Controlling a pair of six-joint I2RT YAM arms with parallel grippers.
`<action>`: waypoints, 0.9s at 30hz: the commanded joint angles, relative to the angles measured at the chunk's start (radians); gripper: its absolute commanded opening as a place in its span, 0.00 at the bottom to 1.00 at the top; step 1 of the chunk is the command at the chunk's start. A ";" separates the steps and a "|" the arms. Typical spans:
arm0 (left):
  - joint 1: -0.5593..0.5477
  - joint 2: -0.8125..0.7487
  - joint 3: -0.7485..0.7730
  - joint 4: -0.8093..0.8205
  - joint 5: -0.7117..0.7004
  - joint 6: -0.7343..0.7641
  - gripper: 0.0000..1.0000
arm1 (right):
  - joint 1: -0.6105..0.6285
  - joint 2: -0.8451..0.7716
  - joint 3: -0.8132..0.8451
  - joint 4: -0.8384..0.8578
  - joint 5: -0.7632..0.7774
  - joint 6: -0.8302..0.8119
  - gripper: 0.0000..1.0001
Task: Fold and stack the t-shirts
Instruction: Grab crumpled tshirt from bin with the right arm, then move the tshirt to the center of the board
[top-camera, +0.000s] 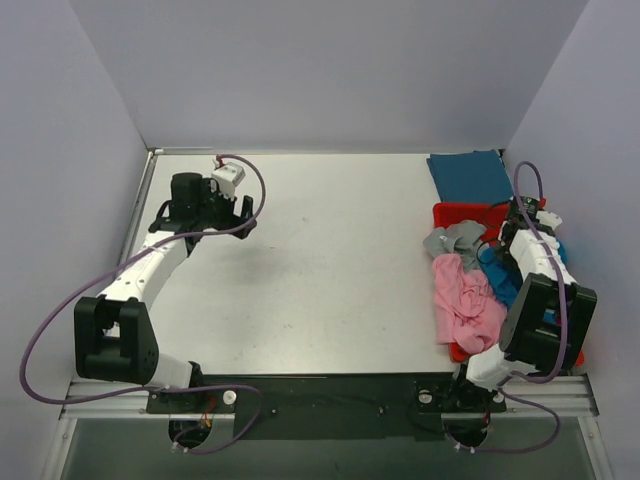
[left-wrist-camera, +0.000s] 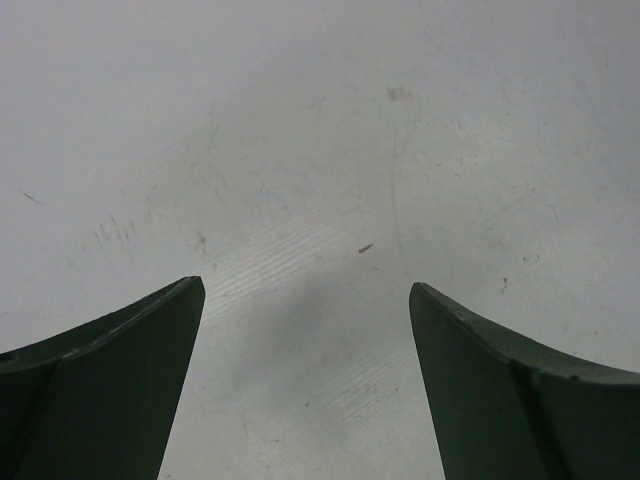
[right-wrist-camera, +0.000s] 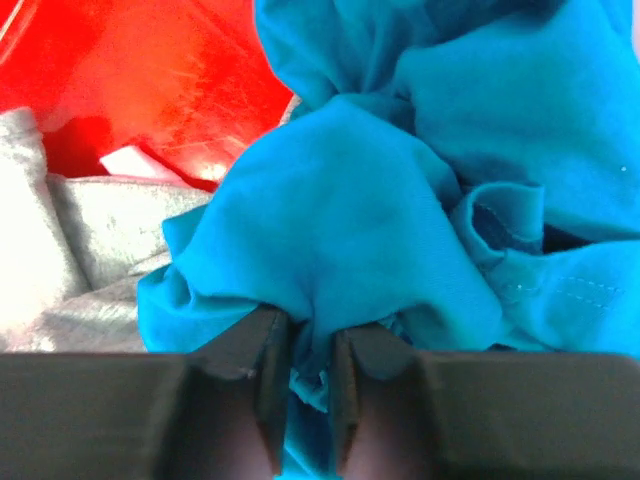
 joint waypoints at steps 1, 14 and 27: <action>-0.010 0.006 0.032 -0.104 0.054 0.037 0.94 | -0.001 -0.044 0.067 -0.052 0.007 -0.027 0.00; -0.011 0.019 0.178 -0.211 0.128 0.027 0.96 | 0.279 -0.576 0.460 -0.146 -0.120 -0.231 0.00; 0.266 -0.043 0.293 -0.168 -0.027 -0.073 0.97 | 1.151 -0.006 1.354 -0.207 -0.827 -0.365 0.00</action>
